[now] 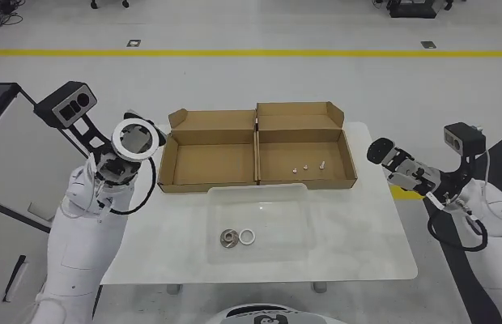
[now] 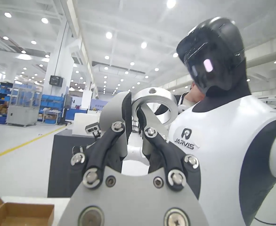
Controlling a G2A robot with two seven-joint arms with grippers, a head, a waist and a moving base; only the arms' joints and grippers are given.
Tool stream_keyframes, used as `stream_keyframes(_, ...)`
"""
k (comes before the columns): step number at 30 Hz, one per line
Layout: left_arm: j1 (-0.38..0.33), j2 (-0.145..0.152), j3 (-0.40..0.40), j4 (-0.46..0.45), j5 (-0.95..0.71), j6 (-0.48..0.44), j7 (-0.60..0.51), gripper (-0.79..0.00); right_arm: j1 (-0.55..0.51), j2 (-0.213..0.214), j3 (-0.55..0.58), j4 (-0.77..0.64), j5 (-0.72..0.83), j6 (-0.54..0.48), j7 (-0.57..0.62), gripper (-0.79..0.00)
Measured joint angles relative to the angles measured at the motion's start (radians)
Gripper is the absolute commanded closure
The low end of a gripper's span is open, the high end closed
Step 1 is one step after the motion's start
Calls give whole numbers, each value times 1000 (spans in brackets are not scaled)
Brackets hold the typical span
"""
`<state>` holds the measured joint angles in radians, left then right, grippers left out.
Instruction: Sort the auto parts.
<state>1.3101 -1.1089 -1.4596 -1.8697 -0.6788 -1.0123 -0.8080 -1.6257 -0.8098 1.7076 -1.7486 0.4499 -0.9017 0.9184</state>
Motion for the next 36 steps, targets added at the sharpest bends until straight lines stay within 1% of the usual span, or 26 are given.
stream_keyframes(5, 5, -14, 1, -12, -63, 0, 0, 0, 0, 0, 0, 0, 0, 0, 0, -785)
stream_keyframes(19, 5, -14, 2, -13, -61, 0, 0, 0, 0, 0, 0, 0, 0, 0, 0, -785)
stream_keyframes(21, 4, -15, 1, -18, -48, 13, 7, 0, 0, 0, 0, 0, 0, 0, 0, -785)
stream_keyframes(24, -4, -15, -3, -18, 33, 61, 14, 0, 0, 0, 0, 0, 0, 0, 0, -785)
stream_keyframes(28, -19, -13, -13, 17, 204, 105, -2, 0, 0, 0, 0, 0, 0, 0, 0, -785)
stream_keyframes(30, -24, -14, -13, 33, 262, 125, 19, 0, 0, 0, 0, 0, 0, 0, 0, -785)
stream_keyframes(33, -49, -19, -5, 49, 375, 171, 70, 0, 0, 0, 0, 0, 0, 0, 0, -785)
stream_keyframes(36, -105, -25, 21, 71, 574, 228, 110, 0, 0, 0, 0, 0, 0, 0, 0, -785)
